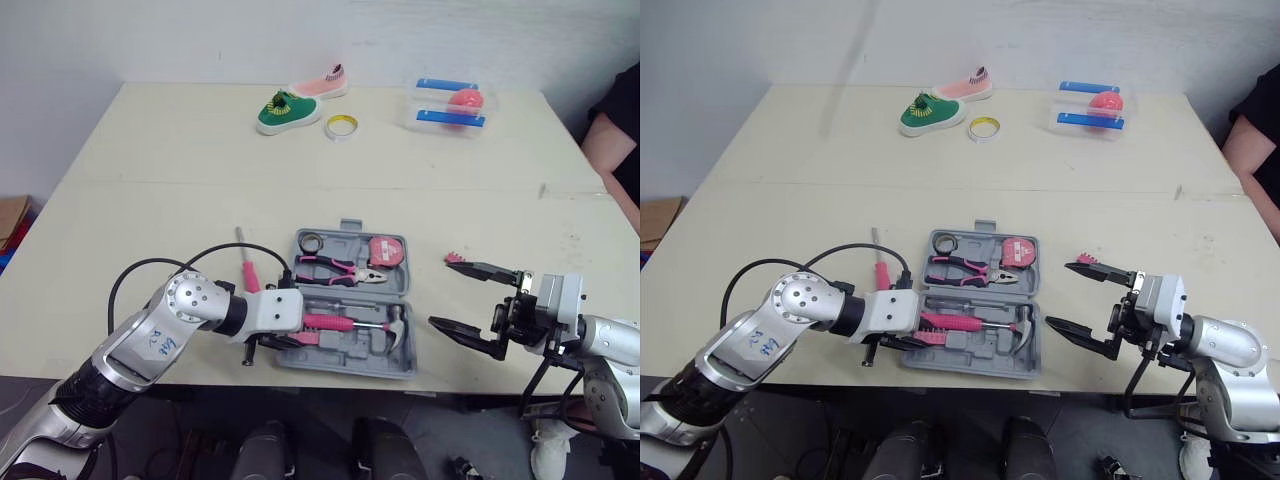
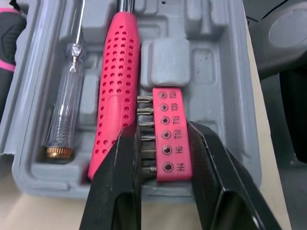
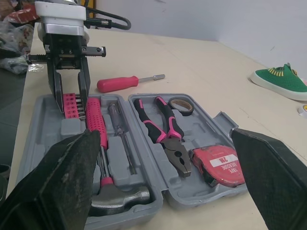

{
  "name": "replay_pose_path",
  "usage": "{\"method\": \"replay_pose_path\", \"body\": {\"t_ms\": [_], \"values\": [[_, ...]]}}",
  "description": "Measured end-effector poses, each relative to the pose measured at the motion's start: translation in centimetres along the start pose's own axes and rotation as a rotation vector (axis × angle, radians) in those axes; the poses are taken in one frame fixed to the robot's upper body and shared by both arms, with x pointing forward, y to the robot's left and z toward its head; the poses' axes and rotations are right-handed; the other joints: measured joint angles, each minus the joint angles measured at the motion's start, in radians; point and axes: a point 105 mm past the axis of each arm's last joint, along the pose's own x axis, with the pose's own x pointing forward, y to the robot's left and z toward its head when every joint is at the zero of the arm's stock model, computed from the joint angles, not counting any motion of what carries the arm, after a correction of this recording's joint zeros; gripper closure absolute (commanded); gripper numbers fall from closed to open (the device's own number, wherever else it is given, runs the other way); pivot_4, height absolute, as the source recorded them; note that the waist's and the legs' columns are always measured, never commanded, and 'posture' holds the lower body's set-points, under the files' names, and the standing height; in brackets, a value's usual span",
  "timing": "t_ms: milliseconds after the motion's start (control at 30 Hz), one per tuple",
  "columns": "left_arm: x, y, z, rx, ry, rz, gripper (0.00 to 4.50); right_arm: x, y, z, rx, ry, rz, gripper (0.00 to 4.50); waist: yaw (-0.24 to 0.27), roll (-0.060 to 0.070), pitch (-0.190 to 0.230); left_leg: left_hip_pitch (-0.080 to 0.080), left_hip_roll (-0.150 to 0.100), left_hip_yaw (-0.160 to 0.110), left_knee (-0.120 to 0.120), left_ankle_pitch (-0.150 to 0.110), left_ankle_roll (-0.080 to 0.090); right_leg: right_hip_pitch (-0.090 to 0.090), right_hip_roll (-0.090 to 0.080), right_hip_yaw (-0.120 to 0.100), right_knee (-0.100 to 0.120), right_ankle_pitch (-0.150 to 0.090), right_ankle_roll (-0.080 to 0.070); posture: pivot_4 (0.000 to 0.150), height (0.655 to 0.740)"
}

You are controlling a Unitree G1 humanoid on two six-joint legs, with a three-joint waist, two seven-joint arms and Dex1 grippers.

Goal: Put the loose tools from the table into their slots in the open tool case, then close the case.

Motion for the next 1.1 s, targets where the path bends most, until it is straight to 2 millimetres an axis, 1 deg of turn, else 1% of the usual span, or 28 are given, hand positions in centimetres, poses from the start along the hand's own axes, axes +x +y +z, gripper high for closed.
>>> {"method": "replay_pose_path", "body": {"t_ms": [133, 200, 267, 333, 400, 433, 467, 533, 600, 633, 700, 733, 767, 833, 900, 1000, 1100], "values": [[0.2, 0.0, 0.1, 0.001, -0.004, 0.003, 3.8, 0.2, -0.1, 0.2, -0.008, -0.004, -0.001, 0.0, 0.001, 0.0, 0.0, 0.0, 0.0, 0.0, 0.0, 0.0, 0.0, 0.0, 0.0, 0.0, 0.0, 0.0, 0.0, 0.15, 0.74], [0.3, 0.1, 0.2, 0.003, -0.007, 0.006, 2.79, 0.2, -0.1, 0.2, -0.009, -0.005, -0.002, 0.0, 0.005, 0.0, 0.0, 0.0, 0.0, -0.001, 0.0, 0.0, 0.0, 0.0, 0.0, 0.0, 0.0, 0.0, 0.0, 0.15, 0.74], [0.4, 0.0, 0.4, 0.014, -0.018, 0.003, 1.93, 0.2, -0.1, 0.2, -0.009, -0.004, -0.002, 0.0, 0.007, 0.0, 0.0, 0.0, 0.0, 0.0, 0.001, 0.0, 0.001, 0.0, -0.001, 0.0, 0.0, 0.0, 0.0, 0.15, 0.74], [0.0, -0.1, 1.2, 0.057, -0.056, -0.005, 1.07, 0.1, -0.1, 0.2, -0.008, -0.004, 0.0, 0.0, 0.008, 0.0, 0.0, -0.001, 0.0, -0.001, 0.001, 0.0, 0.0, 0.0, -0.001, 0.0, 0.0, 0.0, 0.0, 0.15, 0.74], [-1.1, -0.6, 3.1, 0.117, -0.128, -0.026, 1.07, 0.0, 0.1, 0.0, -0.001, 0.0, 0.005, 0.0, 0.007, 0.0, 0.0, -0.001, 0.0, -0.001, 0.001, 0.0, 0.0, 0.0, -0.001, 0.0, 0.0, 0.0, 0.0, 0.15, 0.74], [-1.5, -0.7, 3.6, 0.129, -0.15, -0.027, 1.07, 0.0, 0.2, -0.1, 0.003, 0.002, 0.007, 0.0, 0.007, 0.0, 0.0, -0.001, 0.0, -0.001, 0.0, 0.0, 0.0, 0.0, -0.001, 0.0, 0.0, 0.0, 0.0, 0.15, 0.74], [-2.0, -0.7, 4.1, 0.136, -0.169, -0.021, 1.07, -0.1, 0.2, -0.2, 0.008, 0.005, 0.009, 0.0, 0.007, 0.0, 0.0, -0.001, 0.0, -0.001, 0.0, 0.0, 0.0, 0.0, 0.0, 0.0, 0.0, 0.0, 0.0, 0.15, 0.74], [-2.9, -0.2, 4.1, 0.135, -0.191, 0.016, 1.07, -0.3, 0.2, -0.5, 0.02, 0.009, 0.007, 0.0, 0.003, 0.0, 0.0, 0.0, 0.0, 0.0, 0.001, 0.0, 0.001, 0.0, 0.0, -0.001, 0.0, 0.0, 0.0, 0.15, 0.74], [-3.3, 0.3, 3.6, 0.13, -0.218, 0.054, 1.59, -0.5, 0.4, -0.9, 0.037, 0.013, 0.004, 0.0, 0.0, 0.0, 0.0, 0.0, 0.0, -0.001, 0.001, 0.0, 0.001, 0.001, 0.0, -0.001, 0.001, 0.0, 0.0, 0.15, 0.74], [-3.4, 0.9, 3.2, 0.097, -0.269, 0.096, 1.93, -0.6, 0.5, -1.2, 0.045, 0.01, 0.001, 0.0, -0.001, 0.0, 0.0, 0.0, 0.0, -0.001, 0.001, 0.0, 0.001, 0.001, 0.0, -0.001, 0.001, 0.0, 0.0, 0.15, 0.74], [-3.3, 1.4, 3.1, 0.057, -0.344, 0.131, 2.7, -0.7, 0.4, -1.4, 0.049, 0.007, -0.003, 0.0, -0.001, -0.001, 0.0, 0.0, 0.0, -0.001, 0.003, 0.0, 0.001, 0.001, 0.0, -0.001, 0.002, 0.0, 0.0, 0.15, 0.74], [-3.4, 1.5, 3.0, 0.047, -0.391, 0.146, 3.17, -0.7, 0.4, -1.4, 0.048, 0.006, -0.002, 0.0, -0.001, 0.0, 0.0, 0.0, 0.0, -0.001, 0.003, 0.0, 0.001, 0.001, -0.001, -0.001, 0.002, 0.0, 0.0, 0.15, 0.74], [-3.4, 1.5, 2.7, 0.041, -0.418, 0.156, 3.75, -0.8, 0.4, -1.4, 0.047, 0.006, -0.001, 0.0, -0.002, 0.0, 0.0, 0.0, 0.0, -0.001, 0.003, 0.0, 0.001, 0.001, -0.001, -0.001, 0.001, 0.0, 0.0, 0.15, 0.74], [-3.1, 1.4, 1.6, 0.009, -0.449, 0.172, 4.47, -0.9, 0.4, -1.7, 0.051, 0.005, -0.004, 0.0, -0.003, 0.0, 0.0, 0.0, 0.0, -0.001, 0.003, 0.0, 0.001, 0.001, -0.001, -0.002, 0.001, 0.0, 0.0, 0.15, 0.74], [-2.7, 1.2, 0.5, -0.03, -0.442, 0.168, 4.47, -1.1, 0.3, -2.1, 0.061, 0.009, -0.009, 0.0, -0.002, 0.0, 0.0, 0.0, 0.0, -0.001, 0.003, 0.0, 0.001, 0.001, -0.001, -0.002, 0.001, 0.0, 0.0, 0.15, 0.74], [-2.3, 0.9, -0.2, -0.036, -0.412, 0.142, 4.47, -1.5, 0.2, -2.5, 0.053, 0.011, -0.009, 0.0, -0.002, 0.0, 0.0, 0.0, 0.0, -0.001, 0.003, -0.001, 0.001, 0.001, -0.001, -0.002, 0.001, 0.0, 0.001, 0.15, 0.74], [-1.5, 0.3, -1.0, -0.045, -0.364, 0.105, 4.47, -2.0, 0.2, -3.3, 0.056, 0.02, -0.013, 0.0, -0.001, 0.0, 0.0, 0.0, 0.0, -0.001, 0.003, -0.001, 0.001, 0.001, -0.001, -0.002, 0.001, 0.0, 0.001, 0.15, 0.74]]}}
